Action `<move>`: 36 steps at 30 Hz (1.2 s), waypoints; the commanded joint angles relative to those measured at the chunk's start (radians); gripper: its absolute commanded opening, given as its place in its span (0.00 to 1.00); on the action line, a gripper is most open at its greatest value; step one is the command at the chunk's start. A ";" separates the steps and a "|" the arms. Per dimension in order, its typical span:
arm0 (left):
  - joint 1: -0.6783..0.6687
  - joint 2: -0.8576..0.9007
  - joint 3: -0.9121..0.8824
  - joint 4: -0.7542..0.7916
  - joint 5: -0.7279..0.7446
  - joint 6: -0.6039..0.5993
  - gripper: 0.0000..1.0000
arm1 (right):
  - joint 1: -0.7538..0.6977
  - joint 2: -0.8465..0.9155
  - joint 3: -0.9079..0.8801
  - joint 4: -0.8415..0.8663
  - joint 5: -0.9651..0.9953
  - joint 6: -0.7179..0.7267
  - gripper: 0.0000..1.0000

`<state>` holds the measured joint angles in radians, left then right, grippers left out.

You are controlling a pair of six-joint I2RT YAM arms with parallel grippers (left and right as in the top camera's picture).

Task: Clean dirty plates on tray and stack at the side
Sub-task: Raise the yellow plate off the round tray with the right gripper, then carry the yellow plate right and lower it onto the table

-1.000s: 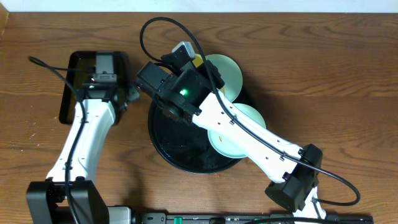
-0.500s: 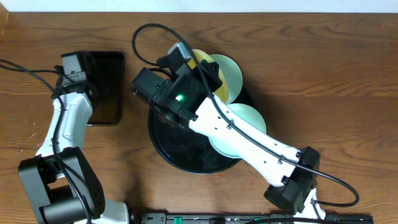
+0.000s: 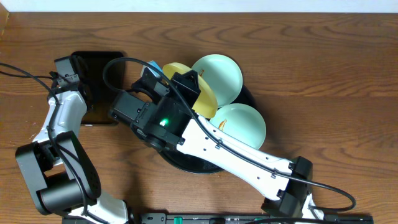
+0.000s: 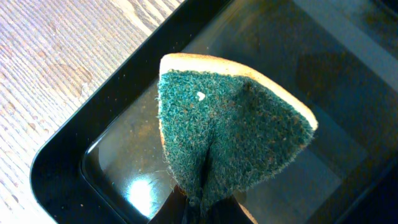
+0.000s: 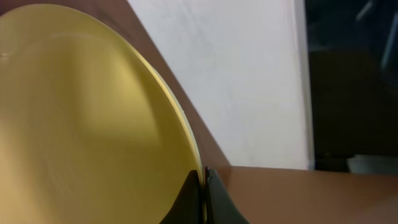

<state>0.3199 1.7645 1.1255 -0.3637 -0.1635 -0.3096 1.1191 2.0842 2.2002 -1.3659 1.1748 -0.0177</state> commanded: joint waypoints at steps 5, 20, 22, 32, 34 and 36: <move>0.003 -0.008 0.002 -0.011 -0.009 0.018 0.08 | -0.042 -0.036 0.023 -0.008 -0.217 0.106 0.01; 0.003 -0.008 0.002 -0.016 -0.008 0.018 0.08 | -0.780 -0.126 0.021 -0.080 -1.424 0.103 0.01; 0.003 -0.008 0.002 -0.016 -0.008 0.017 0.08 | -0.895 -0.117 0.013 -0.123 -1.437 0.066 0.01; 0.003 -0.008 0.002 -0.015 -0.009 0.017 0.08 | -1.289 -0.114 -0.246 -0.031 -1.434 -0.006 0.01; 0.003 -0.008 0.002 -0.015 -0.009 0.017 0.08 | -1.337 -0.114 -0.331 0.057 -1.434 0.015 0.01; 0.003 -0.008 0.002 -0.014 -0.009 0.017 0.08 | -1.375 -0.114 -0.423 0.168 -1.434 0.042 0.01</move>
<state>0.3199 1.7645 1.1255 -0.3782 -0.1635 -0.3092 -0.2127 1.9823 1.8771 -1.2816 -0.2279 0.0071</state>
